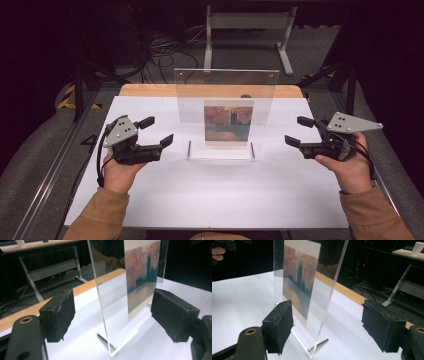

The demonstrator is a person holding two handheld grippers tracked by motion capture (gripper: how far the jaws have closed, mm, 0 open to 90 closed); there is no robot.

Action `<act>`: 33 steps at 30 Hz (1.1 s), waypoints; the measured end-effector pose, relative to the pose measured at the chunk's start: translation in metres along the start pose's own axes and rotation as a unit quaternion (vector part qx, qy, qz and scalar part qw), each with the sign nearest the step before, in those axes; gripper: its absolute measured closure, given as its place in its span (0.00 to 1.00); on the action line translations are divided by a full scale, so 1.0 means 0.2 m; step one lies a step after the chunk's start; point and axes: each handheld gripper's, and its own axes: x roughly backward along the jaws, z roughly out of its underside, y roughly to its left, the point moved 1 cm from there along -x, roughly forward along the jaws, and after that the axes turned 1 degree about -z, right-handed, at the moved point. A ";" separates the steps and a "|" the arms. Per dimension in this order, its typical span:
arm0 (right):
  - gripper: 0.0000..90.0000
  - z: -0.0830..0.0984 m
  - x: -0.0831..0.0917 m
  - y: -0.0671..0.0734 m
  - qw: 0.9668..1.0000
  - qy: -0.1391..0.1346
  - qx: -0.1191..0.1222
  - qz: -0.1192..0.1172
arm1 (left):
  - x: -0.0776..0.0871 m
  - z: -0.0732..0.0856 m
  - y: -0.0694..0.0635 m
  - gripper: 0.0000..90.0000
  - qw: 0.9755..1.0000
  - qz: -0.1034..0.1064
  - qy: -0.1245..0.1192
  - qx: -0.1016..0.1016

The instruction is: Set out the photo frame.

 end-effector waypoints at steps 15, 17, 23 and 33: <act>0.19 0.23 0.06 0.00 0.999 0.020 -0.043 0.008 | 0.14 0.28 0.05 0.19 0.999 -0.020 0.038 0.028; 0.17 0.26 0.05 0.00 0.999 0.019 -0.048 0.007 | 0.13 0.32 0.06 0.18 0.998 -0.021 0.042 0.031; 0.13 0.37 0.02 0.01 0.998 0.022 -0.057 0.001 | 0.10 0.42 0.06 0.16 0.998 -0.018 0.053 0.039; 0.12 0.56 -0.06 0.04 0.996 0.048 -0.071 -0.005 | 0.03 0.57 0.05 0.13 0.997 0.009 0.060 0.046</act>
